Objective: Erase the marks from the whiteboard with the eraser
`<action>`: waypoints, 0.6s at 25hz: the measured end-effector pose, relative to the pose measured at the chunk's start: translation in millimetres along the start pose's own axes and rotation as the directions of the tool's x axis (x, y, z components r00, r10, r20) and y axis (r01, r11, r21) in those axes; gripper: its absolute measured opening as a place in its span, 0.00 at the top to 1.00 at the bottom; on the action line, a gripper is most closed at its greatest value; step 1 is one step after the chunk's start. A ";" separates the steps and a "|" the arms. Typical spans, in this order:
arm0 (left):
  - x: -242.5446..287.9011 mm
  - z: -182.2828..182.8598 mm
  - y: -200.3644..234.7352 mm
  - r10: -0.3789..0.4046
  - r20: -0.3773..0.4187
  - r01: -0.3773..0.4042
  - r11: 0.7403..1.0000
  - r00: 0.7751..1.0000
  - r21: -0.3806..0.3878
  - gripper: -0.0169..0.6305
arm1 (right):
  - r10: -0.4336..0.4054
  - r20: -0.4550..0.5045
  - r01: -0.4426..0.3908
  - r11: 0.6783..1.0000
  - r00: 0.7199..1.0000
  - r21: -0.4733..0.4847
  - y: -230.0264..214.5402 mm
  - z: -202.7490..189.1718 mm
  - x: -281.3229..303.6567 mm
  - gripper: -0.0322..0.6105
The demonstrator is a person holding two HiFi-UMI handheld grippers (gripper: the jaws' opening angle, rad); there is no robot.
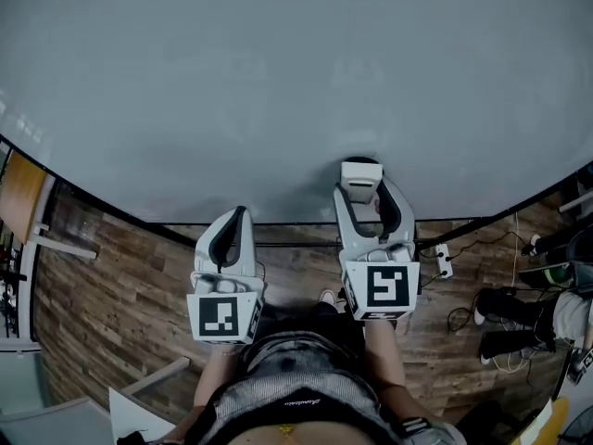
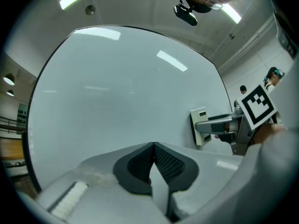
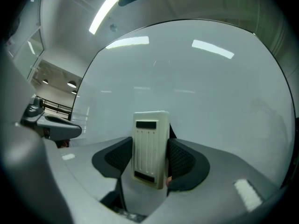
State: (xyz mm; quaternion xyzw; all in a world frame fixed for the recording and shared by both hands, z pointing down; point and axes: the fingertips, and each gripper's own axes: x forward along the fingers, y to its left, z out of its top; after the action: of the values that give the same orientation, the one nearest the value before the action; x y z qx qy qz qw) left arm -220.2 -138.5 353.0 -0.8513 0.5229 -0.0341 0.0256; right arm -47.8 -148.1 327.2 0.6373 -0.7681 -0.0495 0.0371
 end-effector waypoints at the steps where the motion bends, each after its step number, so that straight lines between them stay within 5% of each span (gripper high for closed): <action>1: 1.6 1.2 -2.0 -0.019 0.002 0.019 1.000 1.000 0.001 0.97 | 0.009 -0.004 -0.009 1.000 1.000 0.005 6.3 0.6 2.1 0.57; 9: -15.8 -5.7 33.5 -0.076 0.014 0.077 0.995 0.997 -0.061 0.97 | 0.111 -0.040 -0.112 0.994 0.993 -0.011 106.8 5.5 37.0 0.57; 15: -27.0 -16.5 53.0 -0.096 -0.002 0.096 0.993 0.995 -0.074 0.97 | 0.095 -0.035 -0.096 0.995 0.995 -0.018 127.9 7.9 45.1 0.57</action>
State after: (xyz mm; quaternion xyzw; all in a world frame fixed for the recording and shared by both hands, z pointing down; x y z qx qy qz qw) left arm -280.9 -138.5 364.4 -0.8758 0.4823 -0.0185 -0.0090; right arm -181.9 -168.9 334.8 0.6002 -0.7965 -0.0444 0.0591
